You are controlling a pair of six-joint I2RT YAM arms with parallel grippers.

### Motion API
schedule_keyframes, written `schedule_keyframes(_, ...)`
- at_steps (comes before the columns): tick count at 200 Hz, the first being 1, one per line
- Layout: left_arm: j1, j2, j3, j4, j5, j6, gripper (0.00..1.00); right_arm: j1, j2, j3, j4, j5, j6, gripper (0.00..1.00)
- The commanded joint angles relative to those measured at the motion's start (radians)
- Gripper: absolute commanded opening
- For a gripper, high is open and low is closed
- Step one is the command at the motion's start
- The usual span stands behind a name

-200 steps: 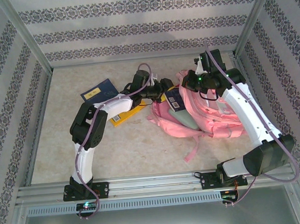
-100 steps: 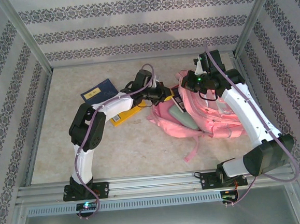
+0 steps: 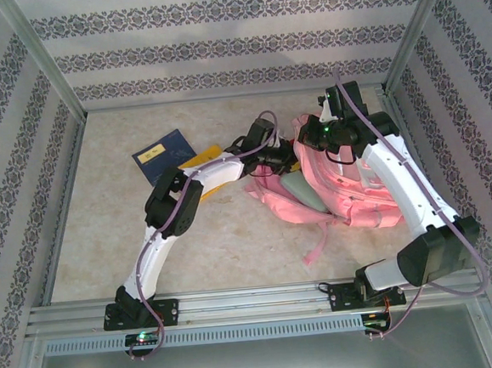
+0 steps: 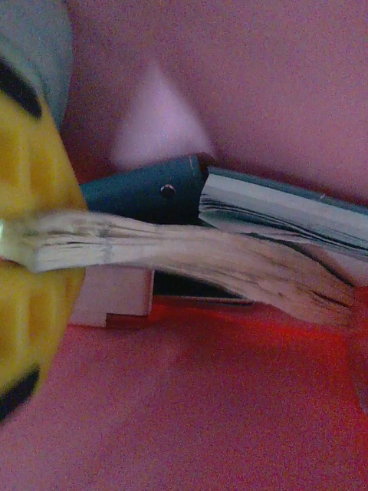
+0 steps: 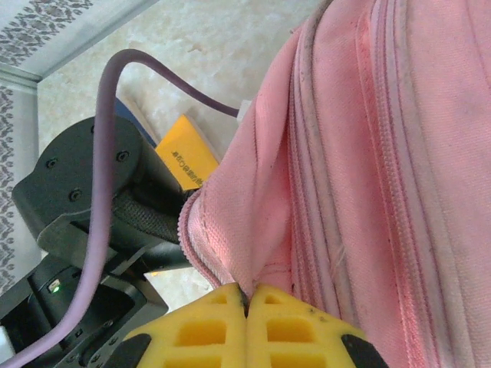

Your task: Pack the student bag

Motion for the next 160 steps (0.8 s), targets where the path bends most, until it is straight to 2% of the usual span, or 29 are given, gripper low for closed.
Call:
schedule_keyframes(1,-0.014,-0.053,0.035,-0.092,0.019,0.098,0.56,0.004,-0.009,0.052,0.034,0.018,-0.01,0.0)
schedule_keyframes(25,0.02,-0.128,-0.042,-0.117,0.016,0.141,0.67,-0.005,-0.008,0.051,0.03,0.035,-0.018,0.0)
schedule_keyframes(54,0.058,-0.205,-0.102,-0.228,-0.013,0.239,0.7,-0.01,-0.009,0.05,0.021,0.052,-0.032,0.0)
schedule_keyframes(94,0.068,-0.274,-0.125,-0.403,-0.024,0.387,0.71,-0.011,-0.004,0.041,0.013,0.068,-0.061,0.0)
schedule_keyframes(129,0.118,-0.428,-0.174,-0.578,-0.167,0.539,0.7,0.034,0.038,0.041,-0.032,0.094,-0.133,0.0)
schedule_keyframes(160,0.209,-0.594,-0.298,-0.624,-0.294,0.562,0.68,0.121,0.091,0.015,-0.06,0.173,-0.186,0.0)
